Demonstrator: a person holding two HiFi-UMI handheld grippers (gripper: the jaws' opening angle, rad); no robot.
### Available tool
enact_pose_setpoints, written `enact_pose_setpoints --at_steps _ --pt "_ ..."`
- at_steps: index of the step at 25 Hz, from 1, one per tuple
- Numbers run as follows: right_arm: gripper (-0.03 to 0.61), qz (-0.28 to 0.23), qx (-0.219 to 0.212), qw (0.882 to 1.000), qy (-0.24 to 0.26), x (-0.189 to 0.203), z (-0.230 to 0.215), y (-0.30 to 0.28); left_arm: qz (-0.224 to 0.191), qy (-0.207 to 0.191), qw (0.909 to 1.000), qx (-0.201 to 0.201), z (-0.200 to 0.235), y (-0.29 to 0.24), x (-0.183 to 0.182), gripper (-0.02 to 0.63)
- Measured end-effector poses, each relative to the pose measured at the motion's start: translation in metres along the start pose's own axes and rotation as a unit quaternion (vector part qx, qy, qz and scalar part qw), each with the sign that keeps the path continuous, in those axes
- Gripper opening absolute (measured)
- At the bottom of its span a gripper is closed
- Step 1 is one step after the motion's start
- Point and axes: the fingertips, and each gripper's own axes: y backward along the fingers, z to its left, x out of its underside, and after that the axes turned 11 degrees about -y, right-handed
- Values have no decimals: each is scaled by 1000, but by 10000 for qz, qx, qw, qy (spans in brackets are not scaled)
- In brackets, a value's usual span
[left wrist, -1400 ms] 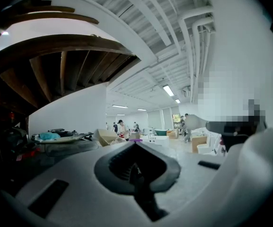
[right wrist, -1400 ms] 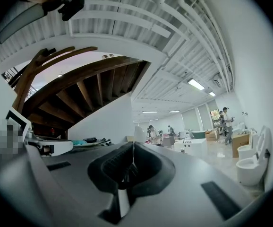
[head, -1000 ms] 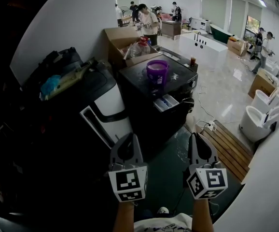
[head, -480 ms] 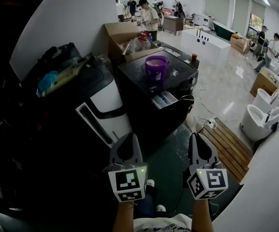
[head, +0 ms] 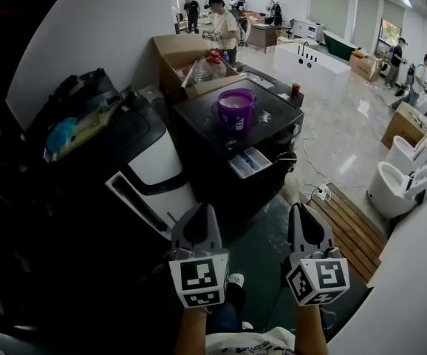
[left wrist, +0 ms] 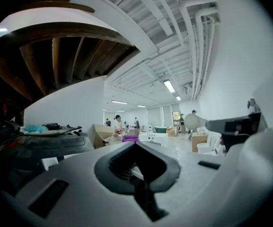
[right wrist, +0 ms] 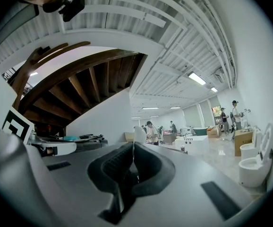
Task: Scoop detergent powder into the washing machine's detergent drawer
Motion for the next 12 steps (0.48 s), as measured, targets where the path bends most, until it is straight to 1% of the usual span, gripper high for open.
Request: enact_pose_setpoints --at_steps 6,12 --pt "20 -39 31 10000 25 -5 -8 -59 -27 -19 10000 62 20 -59 -2 2" --pt "20 -142 96 9998 38 -17 -14 -126 -144 -6 9998 131 45 -124 -14 2"
